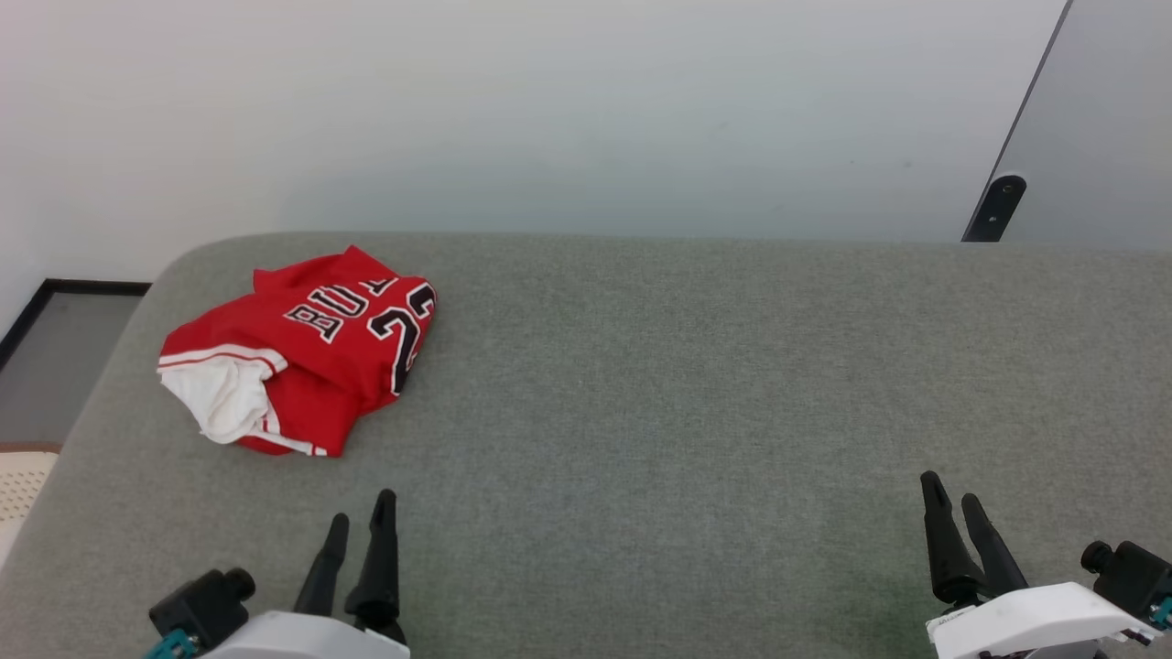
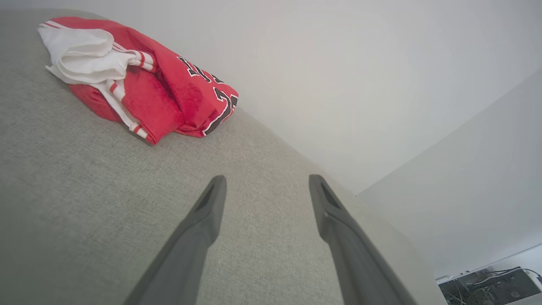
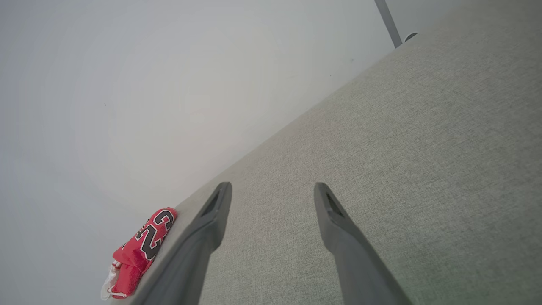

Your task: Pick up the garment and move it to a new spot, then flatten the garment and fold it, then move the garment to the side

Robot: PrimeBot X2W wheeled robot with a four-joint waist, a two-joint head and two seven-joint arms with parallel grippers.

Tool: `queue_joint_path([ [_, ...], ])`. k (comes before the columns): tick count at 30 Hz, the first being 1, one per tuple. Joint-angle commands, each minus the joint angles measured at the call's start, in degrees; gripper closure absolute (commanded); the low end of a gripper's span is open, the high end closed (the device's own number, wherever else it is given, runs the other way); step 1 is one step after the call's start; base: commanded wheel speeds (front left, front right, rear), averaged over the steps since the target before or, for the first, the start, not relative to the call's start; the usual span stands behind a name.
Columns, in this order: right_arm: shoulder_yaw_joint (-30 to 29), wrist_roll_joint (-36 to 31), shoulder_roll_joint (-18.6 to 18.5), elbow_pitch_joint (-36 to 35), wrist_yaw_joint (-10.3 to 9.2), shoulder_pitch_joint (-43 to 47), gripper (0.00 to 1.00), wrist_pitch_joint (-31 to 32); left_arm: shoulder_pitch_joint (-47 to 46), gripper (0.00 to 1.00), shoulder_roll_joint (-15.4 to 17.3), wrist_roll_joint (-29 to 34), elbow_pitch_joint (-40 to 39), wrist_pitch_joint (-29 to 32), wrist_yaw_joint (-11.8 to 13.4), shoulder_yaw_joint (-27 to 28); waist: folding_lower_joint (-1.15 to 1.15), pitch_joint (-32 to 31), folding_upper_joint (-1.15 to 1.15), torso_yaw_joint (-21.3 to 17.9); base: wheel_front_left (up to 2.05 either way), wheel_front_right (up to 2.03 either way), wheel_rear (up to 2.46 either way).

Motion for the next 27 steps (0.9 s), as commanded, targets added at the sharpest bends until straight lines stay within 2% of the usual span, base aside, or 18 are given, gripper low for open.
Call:
queue_joint_path([
  [1, -0.14, -2.65, -0.27, -0.52, -0.02, -0.65, 0.00, -0.74, 0.27, 0.00, 0.64, 3.22, -1.12, -0.66, 0.53, -0.19, 0.00, -0.06, 0.00, -0.04, 0.00, 0.00, 0.00],
  [10, -1.75, -7.76, -0.30, -1.23, -0.03, 0.17, 0.00, -2.24, 1.59, 0.00, 0.95, 10.50, -2.87, -2.19, 1.85, 0.48, 0.00, -0.35, 0.00, 0.38, 0.00, 0.00, 0.00],
  [27, -3.65, -18.39, -0.34, -2.97, -0.04, 3.04, 0.00, -4.70, 3.84, 0.00, 1.68, 21.92, -5.84, -4.61, 1.98, 0.36, 0.00, -1.02, 0.00, 0.31, 0.00, 0.00, 0.00],
])
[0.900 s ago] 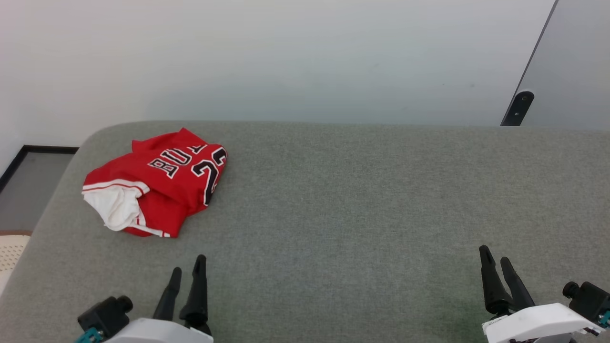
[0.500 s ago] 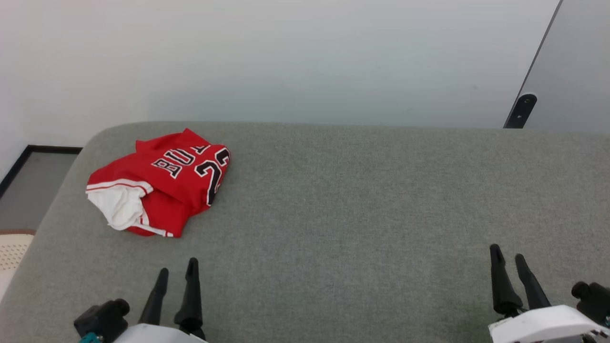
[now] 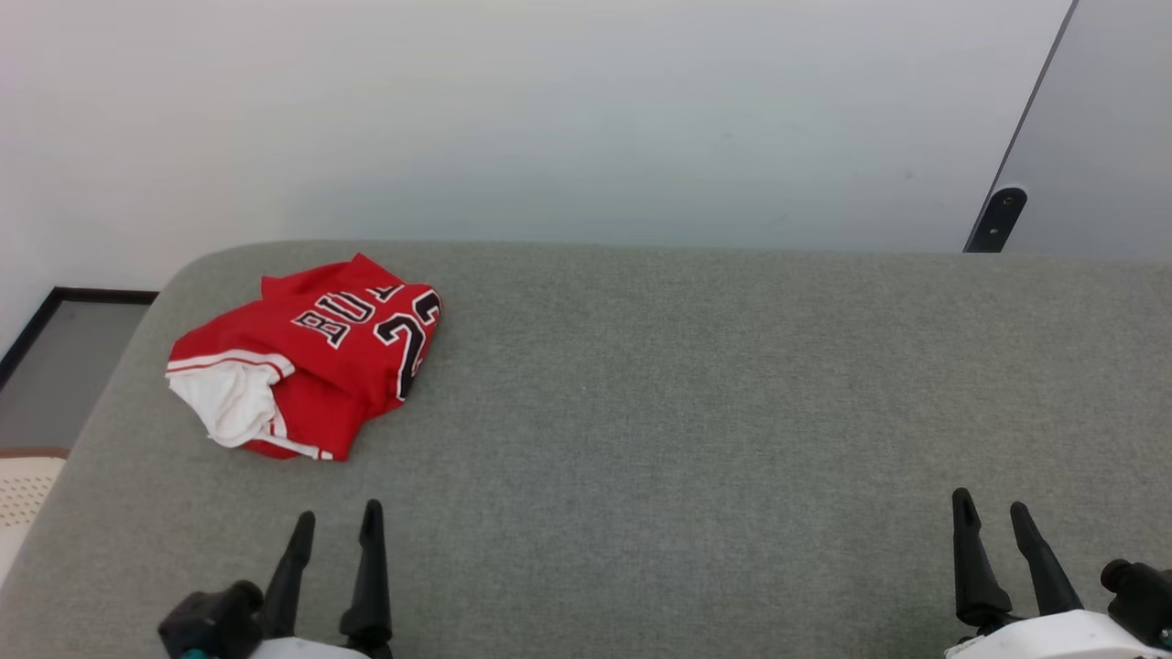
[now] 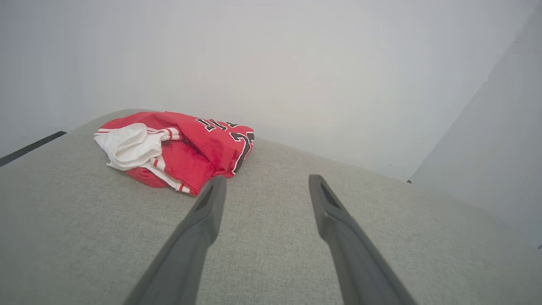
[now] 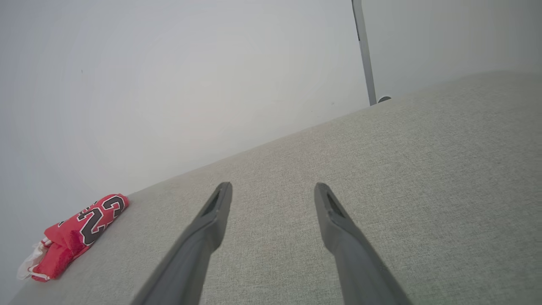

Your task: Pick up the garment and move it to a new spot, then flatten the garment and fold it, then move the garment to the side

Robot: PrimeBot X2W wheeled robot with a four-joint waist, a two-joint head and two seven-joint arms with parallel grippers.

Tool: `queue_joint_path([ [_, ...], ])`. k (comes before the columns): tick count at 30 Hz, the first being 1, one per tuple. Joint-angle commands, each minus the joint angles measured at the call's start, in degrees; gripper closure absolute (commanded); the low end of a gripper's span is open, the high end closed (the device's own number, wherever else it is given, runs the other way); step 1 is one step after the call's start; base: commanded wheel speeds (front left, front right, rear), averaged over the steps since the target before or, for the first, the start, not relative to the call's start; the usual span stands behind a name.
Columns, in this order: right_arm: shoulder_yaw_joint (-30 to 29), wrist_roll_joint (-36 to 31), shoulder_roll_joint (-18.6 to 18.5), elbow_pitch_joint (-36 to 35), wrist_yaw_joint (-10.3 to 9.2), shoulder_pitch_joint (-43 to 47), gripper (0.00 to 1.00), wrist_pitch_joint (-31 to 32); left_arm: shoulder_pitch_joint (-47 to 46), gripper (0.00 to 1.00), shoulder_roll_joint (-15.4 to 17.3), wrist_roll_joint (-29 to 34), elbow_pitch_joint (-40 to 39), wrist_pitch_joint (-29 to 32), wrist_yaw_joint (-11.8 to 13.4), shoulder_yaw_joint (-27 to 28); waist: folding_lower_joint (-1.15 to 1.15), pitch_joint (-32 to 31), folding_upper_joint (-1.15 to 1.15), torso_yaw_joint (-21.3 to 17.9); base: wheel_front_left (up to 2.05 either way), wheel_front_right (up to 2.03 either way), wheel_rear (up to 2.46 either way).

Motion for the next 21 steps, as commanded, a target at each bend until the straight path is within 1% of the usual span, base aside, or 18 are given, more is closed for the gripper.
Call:
queue_joint_path([
  [1, -0.26, -1.49, -0.30, -0.74, -0.04, 0.15, 0.00, -0.54, 0.07, 0.00, 0.38, 1.86, -0.84, -0.51, 0.17, -0.41, 0.00, -0.07, 0.00, -0.04, 0.00, 0.00, 0.00],
  [10, -0.72, -6.04, -0.31, -1.68, -0.04, 1.54, 0.00, -1.77, 0.46, 0.00, 0.83, 7.24, -2.19, -1.73, 0.75, -2.44, 0.00, -0.71, 0.00, 0.37, 0.00, 0.00, 0.00],
  [21, -0.72, -11.01, -0.31, -2.74, -0.05, 3.67, 0.00, -3.14, 1.44, 0.00, 0.99, 12.45, -3.63, -3.05, 1.68, -3.62, 0.00, -1.75, 0.00, 1.52, 0.00, 0.00, 0.00],
])
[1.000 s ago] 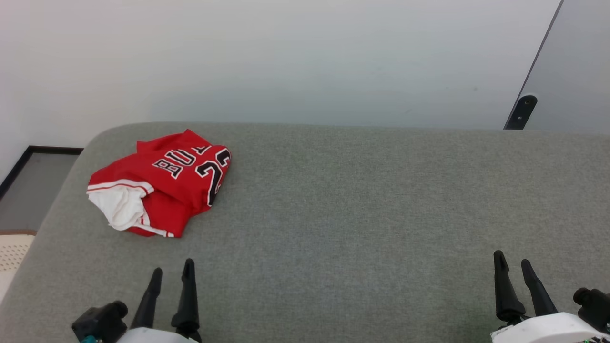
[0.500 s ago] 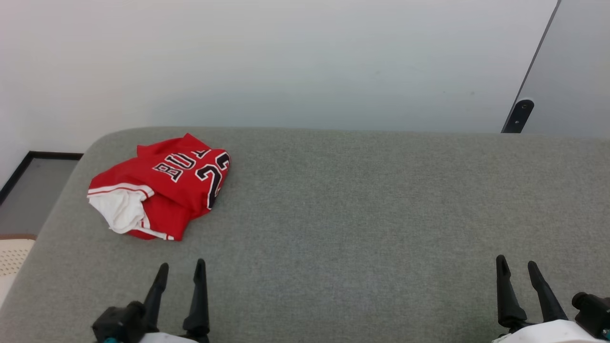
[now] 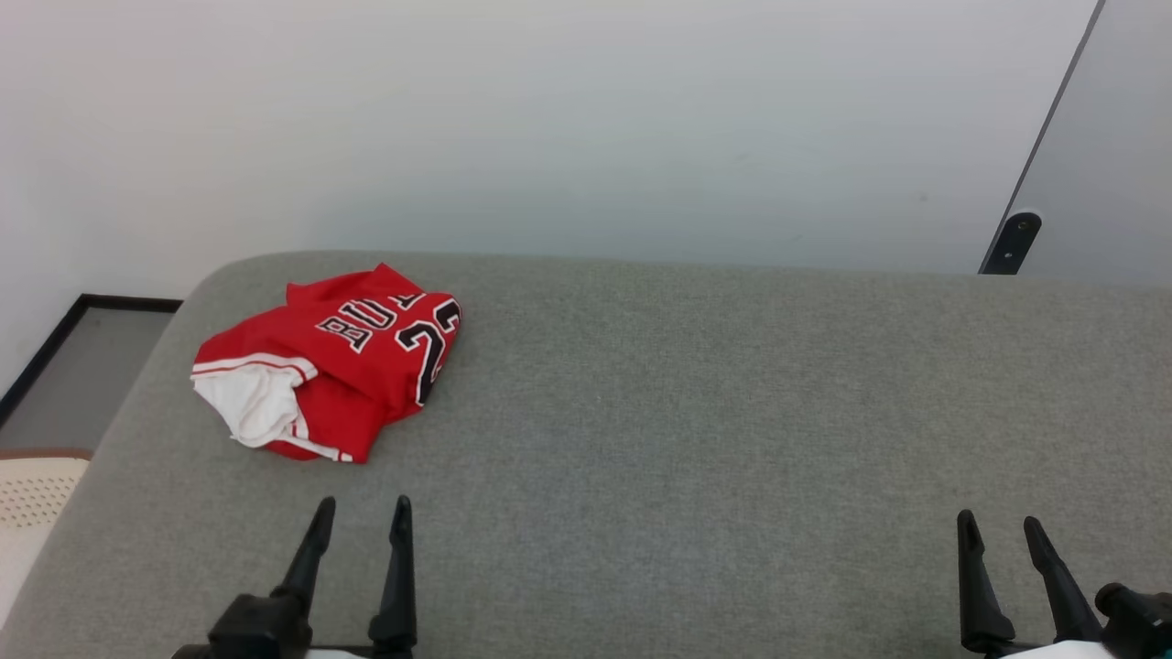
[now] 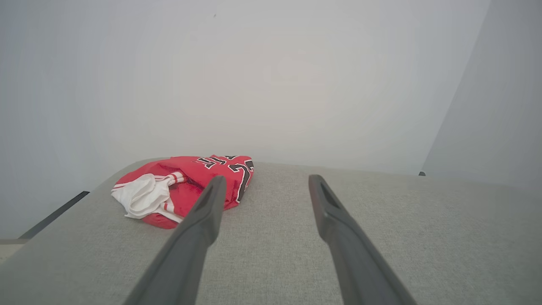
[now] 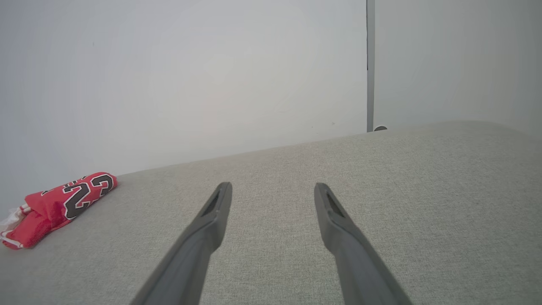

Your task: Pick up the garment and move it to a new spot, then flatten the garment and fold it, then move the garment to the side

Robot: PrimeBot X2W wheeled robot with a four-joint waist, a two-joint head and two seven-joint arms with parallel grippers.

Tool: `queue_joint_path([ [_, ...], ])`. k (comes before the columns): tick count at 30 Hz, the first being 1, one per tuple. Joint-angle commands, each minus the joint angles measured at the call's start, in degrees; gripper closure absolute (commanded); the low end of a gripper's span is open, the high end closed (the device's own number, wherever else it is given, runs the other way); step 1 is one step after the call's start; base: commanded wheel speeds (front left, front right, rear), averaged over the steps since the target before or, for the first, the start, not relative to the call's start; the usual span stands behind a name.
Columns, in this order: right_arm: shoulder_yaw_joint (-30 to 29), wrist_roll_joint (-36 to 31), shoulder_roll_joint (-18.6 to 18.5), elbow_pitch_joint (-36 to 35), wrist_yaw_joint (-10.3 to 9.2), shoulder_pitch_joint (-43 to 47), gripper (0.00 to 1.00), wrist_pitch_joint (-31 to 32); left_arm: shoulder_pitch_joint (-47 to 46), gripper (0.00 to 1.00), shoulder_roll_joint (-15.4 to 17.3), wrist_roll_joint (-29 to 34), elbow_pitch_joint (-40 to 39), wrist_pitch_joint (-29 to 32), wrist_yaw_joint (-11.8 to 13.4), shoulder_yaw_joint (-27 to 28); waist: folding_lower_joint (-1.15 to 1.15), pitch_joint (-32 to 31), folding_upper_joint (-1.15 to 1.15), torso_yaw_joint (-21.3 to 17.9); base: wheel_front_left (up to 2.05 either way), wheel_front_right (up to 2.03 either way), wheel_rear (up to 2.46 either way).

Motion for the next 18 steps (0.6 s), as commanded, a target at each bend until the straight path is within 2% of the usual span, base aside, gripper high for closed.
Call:
queue_joint_path([
  [1, 0.30, -1.45, -0.24, -0.45, -0.05, 0.67, 0.00, -0.58, 0.69, 0.00, 0.26, 1.55, -0.56, -0.43, 0.33, -0.20, 0.00, -0.21, 0.00, 0.10, 0.00, 0.00, 0.00],
  [6, 0.63, -3.75, -0.24, -0.36, -0.05, 1.00, 0.00, -1.19, 1.36, 0.00, 0.10, 3.38, -0.66, -1.01, 0.35, -0.60, 0.00, -0.81, 0.00, 0.38, 0.00, 0.00, 0.00],
  [10, 1.61, -5.46, -0.21, -0.02, -0.05, 1.37, 0.00, -1.60, 1.60, 0.00, 0.43, 4.67, -0.41, -1.47, -0.34, -0.09, 0.00, -1.53, 0.00, 2.08, 0.00, 0.00, 0.00],
  [18, 5.48, -8.06, -0.21, 1.44, -0.05, 1.89, 0.00, -2.51, 2.06, 0.00, 2.83, 8.06, -0.11, -2.40, -0.86, 3.20, 0.00, -3.83, 0.00, 10.56, 0.00, 0.00, 0.00],
])
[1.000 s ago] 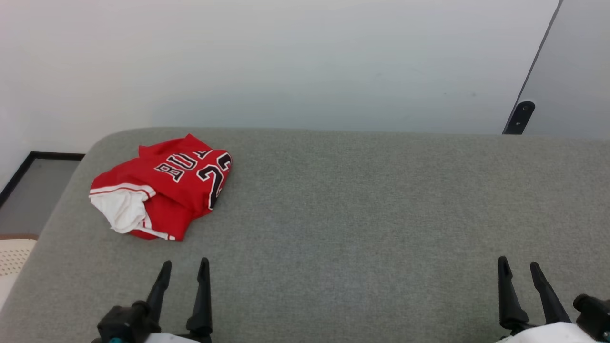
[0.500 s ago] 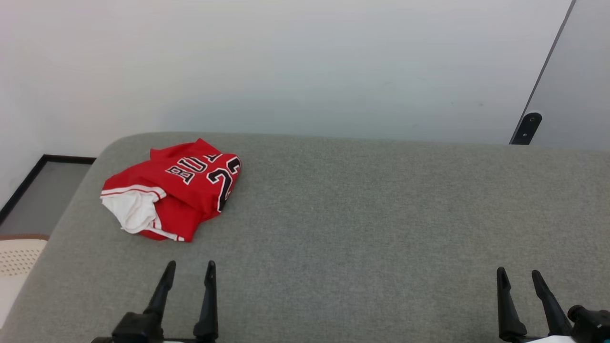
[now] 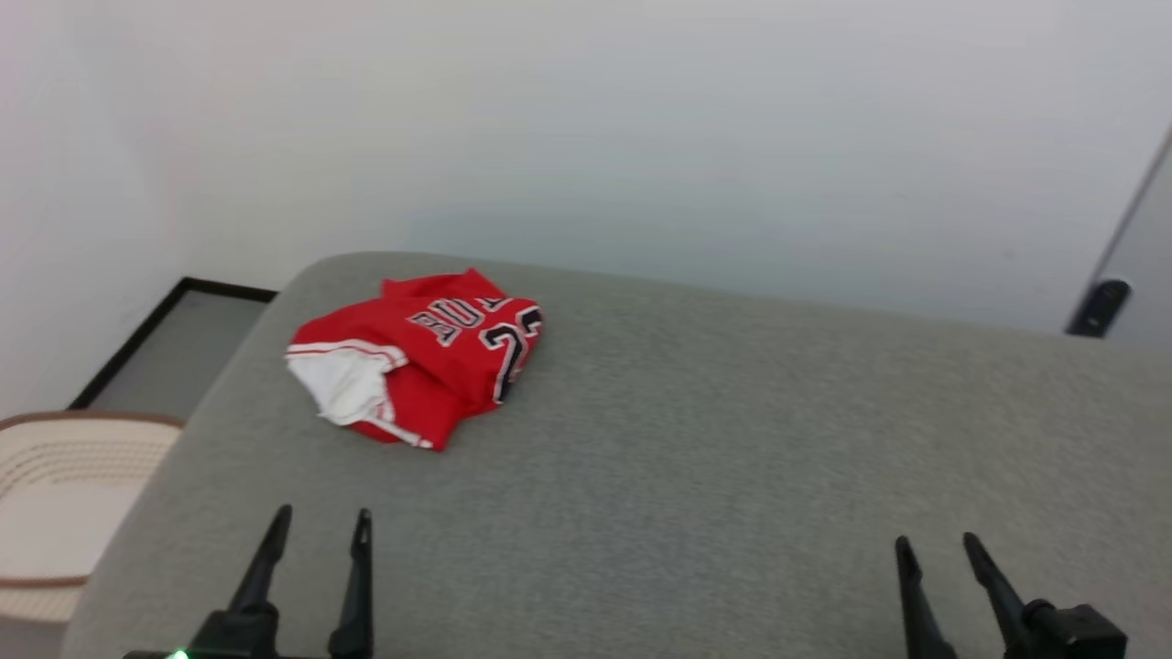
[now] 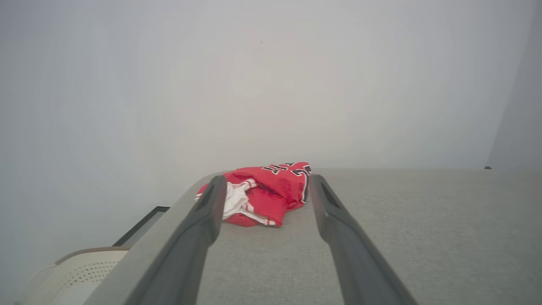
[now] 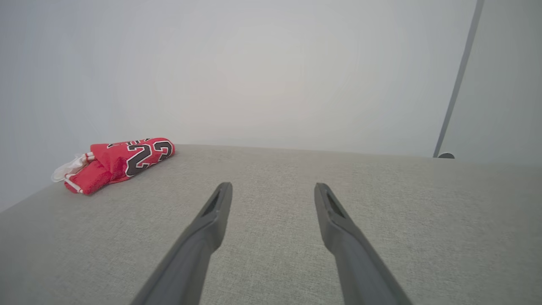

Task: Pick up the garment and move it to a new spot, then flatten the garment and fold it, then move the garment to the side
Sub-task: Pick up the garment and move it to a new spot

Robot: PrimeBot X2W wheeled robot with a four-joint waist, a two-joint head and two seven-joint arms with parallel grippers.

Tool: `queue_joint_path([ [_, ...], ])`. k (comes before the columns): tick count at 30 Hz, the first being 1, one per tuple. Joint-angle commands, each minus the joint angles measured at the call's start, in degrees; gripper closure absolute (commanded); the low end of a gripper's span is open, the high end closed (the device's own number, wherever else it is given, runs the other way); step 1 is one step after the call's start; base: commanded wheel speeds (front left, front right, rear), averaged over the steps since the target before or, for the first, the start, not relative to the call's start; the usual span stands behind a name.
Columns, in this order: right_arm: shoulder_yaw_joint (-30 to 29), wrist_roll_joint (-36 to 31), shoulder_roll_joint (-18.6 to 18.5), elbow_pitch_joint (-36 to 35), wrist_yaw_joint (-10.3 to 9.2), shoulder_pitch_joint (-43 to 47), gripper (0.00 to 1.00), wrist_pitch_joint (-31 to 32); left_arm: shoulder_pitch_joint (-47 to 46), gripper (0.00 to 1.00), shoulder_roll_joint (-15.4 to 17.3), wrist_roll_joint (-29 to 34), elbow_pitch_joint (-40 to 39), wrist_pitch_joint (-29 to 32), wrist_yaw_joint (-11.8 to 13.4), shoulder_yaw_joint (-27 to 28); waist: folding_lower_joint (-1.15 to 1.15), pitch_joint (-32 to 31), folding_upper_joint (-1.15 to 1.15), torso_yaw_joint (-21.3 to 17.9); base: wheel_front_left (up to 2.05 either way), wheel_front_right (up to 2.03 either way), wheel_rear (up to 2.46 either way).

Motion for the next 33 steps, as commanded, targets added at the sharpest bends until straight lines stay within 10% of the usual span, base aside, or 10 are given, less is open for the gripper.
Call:
queue_joint_path([
  [1, 1.08, -1.15, -0.10, 0.28, -0.05, 0.76, 0.00, -0.48, 0.66, 0.00, 0.40, 1.30, 0.11, -0.50, 0.17, 0.79, 0.00, -1.74, 0.00, 5.10, 0.00, 0.00, 0.00],
  [18, 6.67, -2.42, -0.09, 2.41, -0.07, -2.45, 0.00, -1.07, 3.71, 0.00, -1.38, 3.41, -1.73, -1.01, 2.06, 3.44, 0.00, -1.76, 0.00, 14.98, 0.00, 0.00, 0.00],
  [24, 6.27, -2.74, -0.07, 2.54, -0.06, -1.51, 0.00, -1.07, -1.54, 0.00, -0.43, -1.20, 3.99, 0.52, -2.89, 2.03, 0.00, -1.69, 0.00, 13.80, 0.00, 0.00, 0.00],
  [33, 7.48, -5.47, -0.10, 0.69, -0.07, -3.82, 0.00, 0.60, -20.75, 0.00, 8.12, -16.21, 8.28, 18.28, -5.97, 0.32, 0.00, 5.16, 0.00, 5.84, 0.00, 0.00, 0.00],
])
